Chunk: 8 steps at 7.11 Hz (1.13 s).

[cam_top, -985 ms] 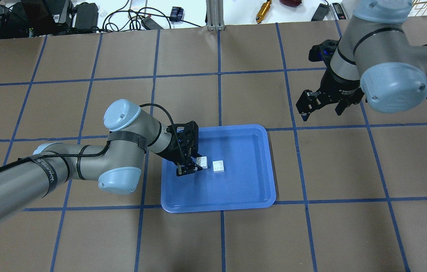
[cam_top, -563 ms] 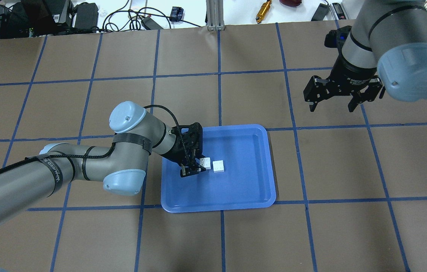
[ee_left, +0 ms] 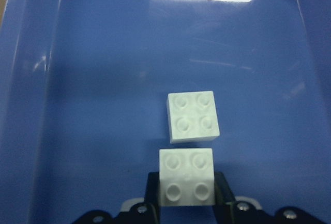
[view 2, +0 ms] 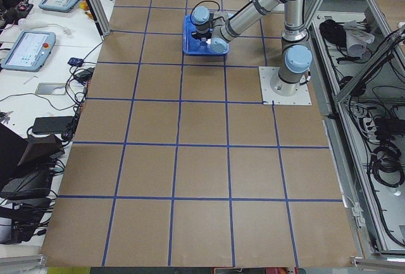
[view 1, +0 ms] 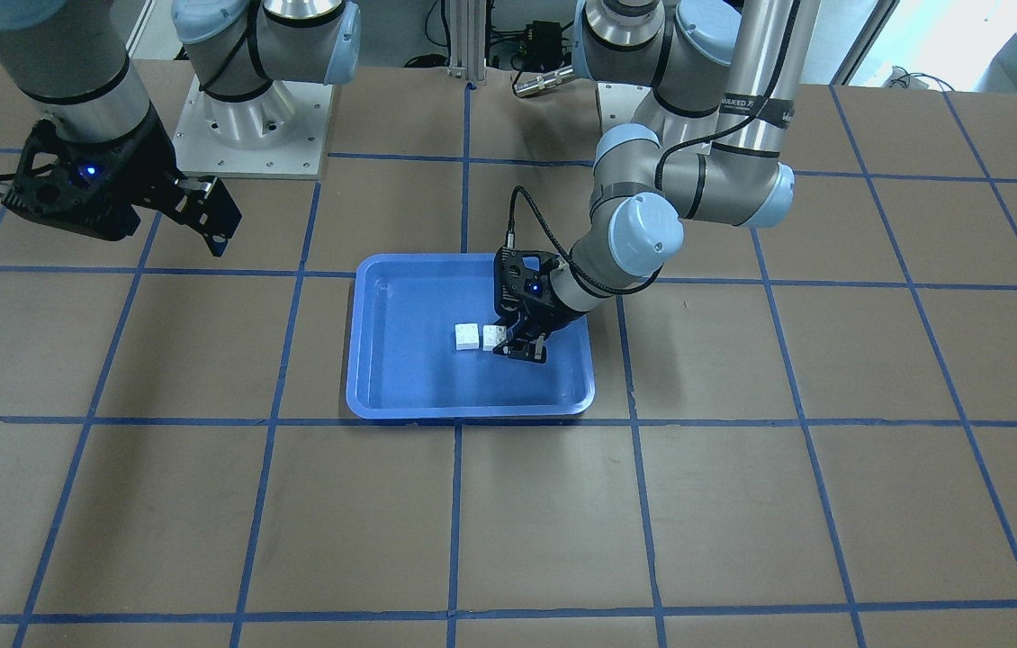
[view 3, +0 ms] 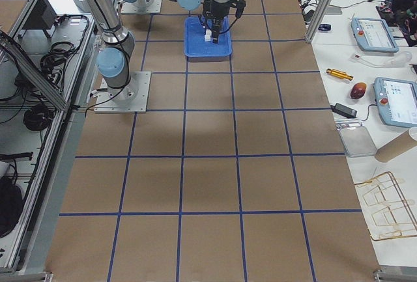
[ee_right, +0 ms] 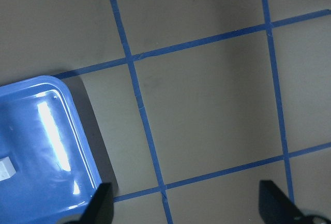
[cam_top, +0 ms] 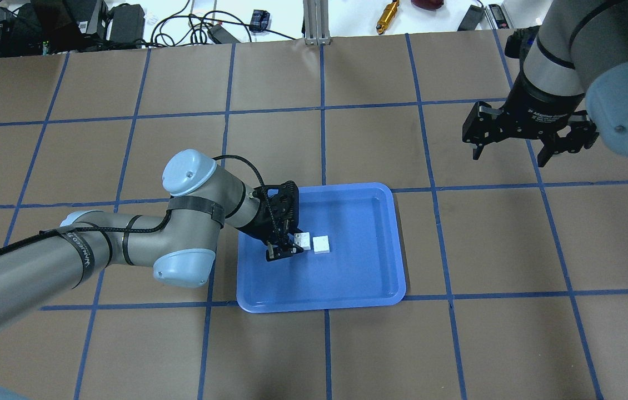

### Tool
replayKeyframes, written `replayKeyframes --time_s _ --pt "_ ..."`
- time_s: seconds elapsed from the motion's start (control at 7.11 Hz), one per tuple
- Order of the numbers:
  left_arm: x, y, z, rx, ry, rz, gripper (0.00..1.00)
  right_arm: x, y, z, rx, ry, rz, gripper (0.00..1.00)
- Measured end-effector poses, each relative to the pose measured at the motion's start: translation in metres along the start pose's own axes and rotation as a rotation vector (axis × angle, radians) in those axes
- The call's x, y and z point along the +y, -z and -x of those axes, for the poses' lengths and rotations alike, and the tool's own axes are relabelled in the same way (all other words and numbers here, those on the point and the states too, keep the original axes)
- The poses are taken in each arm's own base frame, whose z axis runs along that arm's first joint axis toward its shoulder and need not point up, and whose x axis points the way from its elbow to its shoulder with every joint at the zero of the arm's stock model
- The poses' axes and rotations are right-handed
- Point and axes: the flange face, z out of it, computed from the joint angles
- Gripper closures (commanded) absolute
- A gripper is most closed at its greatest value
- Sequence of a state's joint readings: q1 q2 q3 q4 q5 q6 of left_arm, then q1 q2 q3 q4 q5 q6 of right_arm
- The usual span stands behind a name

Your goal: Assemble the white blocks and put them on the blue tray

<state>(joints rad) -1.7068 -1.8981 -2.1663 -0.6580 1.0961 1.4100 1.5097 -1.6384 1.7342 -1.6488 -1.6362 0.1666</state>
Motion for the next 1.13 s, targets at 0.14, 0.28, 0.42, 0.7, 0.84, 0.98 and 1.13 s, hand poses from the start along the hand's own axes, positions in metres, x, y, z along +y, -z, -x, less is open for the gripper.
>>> replayKeyframes --time_s 0.14,0.28,0.42,0.7,0.84,0.98,1.13 --pt "0.0 -0.001 0.0 0.002 0.001 0.001 1.0 0.01 0.011 -0.001 -0.002 0.0 -0.014 0.0" --pt "0.001 -0.002 0.0 0.003 0.001 0.001 1.0 0.017 0.017 -0.001 -0.012 0.001 -0.013 0.0" --pt "0.001 -0.002 0.0 0.004 0.001 0.001 1.0 0.02 0.019 0.0 -0.021 0.0 -0.011 0.0" --pt "0.001 -0.003 0.0 0.007 0.003 0.002 1.0 0.022 0.021 0.0 -0.025 0.001 -0.011 0.0" --pt "0.001 -0.004 0.0 0.009 0.004 0.002 1.0 0.022 0.022 0.0 -0.026 0.001 -0.014 0.0" --pt "0.002 -0.005 -0.001 0.01 0.005 0.002 0.95 0.023 0.022 0.0 -0.026 0.001 -0.014 0.0" --pt "0.002 -0.005 -0.001 0.011 0.007 0.002 0.73 0.023 0.023 0.0 -0.026 0.001 -0.014 0.0"
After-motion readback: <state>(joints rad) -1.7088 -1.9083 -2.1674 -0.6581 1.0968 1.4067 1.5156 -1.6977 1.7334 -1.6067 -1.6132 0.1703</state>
